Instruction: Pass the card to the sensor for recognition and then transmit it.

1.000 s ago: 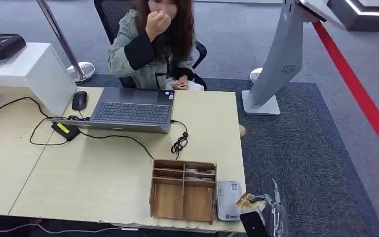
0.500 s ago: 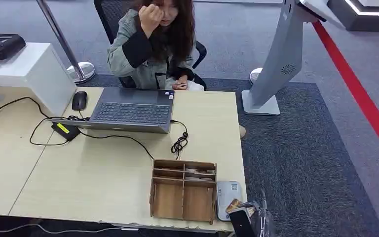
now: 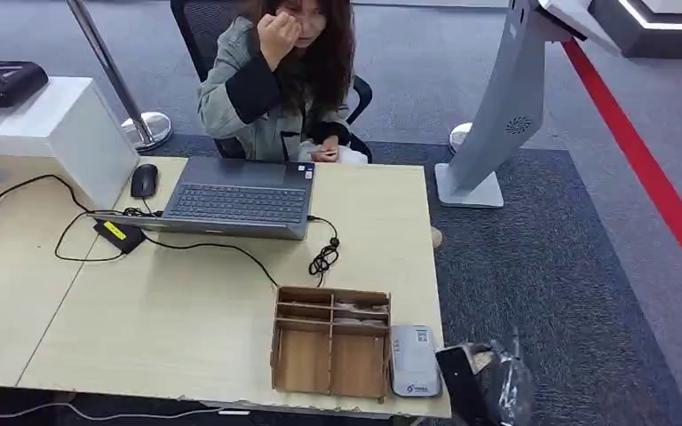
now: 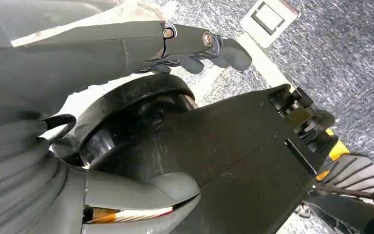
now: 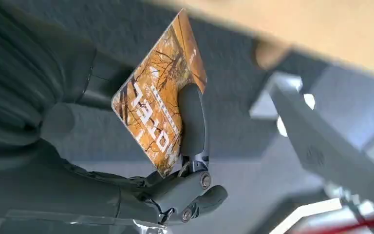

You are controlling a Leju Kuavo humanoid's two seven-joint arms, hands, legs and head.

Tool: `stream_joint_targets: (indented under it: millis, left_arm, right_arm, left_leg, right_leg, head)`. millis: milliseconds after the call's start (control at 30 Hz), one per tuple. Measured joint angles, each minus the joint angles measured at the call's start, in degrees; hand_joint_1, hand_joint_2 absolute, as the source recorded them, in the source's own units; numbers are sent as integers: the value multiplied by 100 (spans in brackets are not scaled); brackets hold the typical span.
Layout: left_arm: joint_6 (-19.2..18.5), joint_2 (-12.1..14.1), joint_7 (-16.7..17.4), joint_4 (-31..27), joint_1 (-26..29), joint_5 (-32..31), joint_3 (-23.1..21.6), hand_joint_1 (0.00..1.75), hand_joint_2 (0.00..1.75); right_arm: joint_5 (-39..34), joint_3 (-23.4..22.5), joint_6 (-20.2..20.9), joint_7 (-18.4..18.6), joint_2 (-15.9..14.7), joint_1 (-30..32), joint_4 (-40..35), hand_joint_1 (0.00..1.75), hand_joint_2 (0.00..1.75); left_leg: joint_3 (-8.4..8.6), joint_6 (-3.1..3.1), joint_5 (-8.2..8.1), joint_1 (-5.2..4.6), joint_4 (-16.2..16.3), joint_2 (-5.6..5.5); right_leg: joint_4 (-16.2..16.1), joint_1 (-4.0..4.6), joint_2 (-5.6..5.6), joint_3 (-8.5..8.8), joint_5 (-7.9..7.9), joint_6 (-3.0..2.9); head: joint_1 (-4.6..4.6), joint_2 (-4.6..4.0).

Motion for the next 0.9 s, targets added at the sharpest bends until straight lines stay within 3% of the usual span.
stream_joint_targets:
  millis: [33, 133, 267, 533, 900]
  left_arm:
    - [-2, 2, 13, -2, -1, 4, 0, 0, 175]
    - [-39, 15, 31, -2, -2, -6, -2, 0, 175]
    - [-109, 42, 42, -2, -13, -57, -24, 0, 175]
    - [-249, 79, 37, -4, -53, -236, -140, 0, 175]
    - [-361, 116, -105, -9, -87, -520, -258, 0, 175]
  right_arm:
    - [208, 11, -2, 465, -193, -88, -304, 175, 175]
    - [901, 122, 255, 1279, -735, -395, -1211, 175, 175]
    - [1070, 214, 774, 1679, -1233, -896, -2177, 175, 175]
    - [-54, 527, 1307, 2071, -1676, -1938, -2760, 175, 175]
    - [-1544, 1073, 789, 1694, -1577, -2838, -1751, 175, 175]
  left_leg:
    - [1, 0, 0, 0, 1, 2]
    - [3, 2, 1, -4, 2, 3]
    - [8, 2, 2, -4, 2, 4]
    - [6, 0, 3, 2, 0, 3]
    - [-3, 0, 3, 2, 0, -3]
  right_leg:
    - [0, 0, 3, 0, 1, 0]
    - [-1, -4, 5, -1, 5, 6]
    - [-1, 0, 3, 3, 4, 6]
    - [1, 2, 4, 4, 4, 6]
    - [2, 2, -2, 2, 4, 6]
  head:
    - [2, -2]
    - [-2, -2]
    - [2, -2]
    - [0, -2]
    - [0, -2]
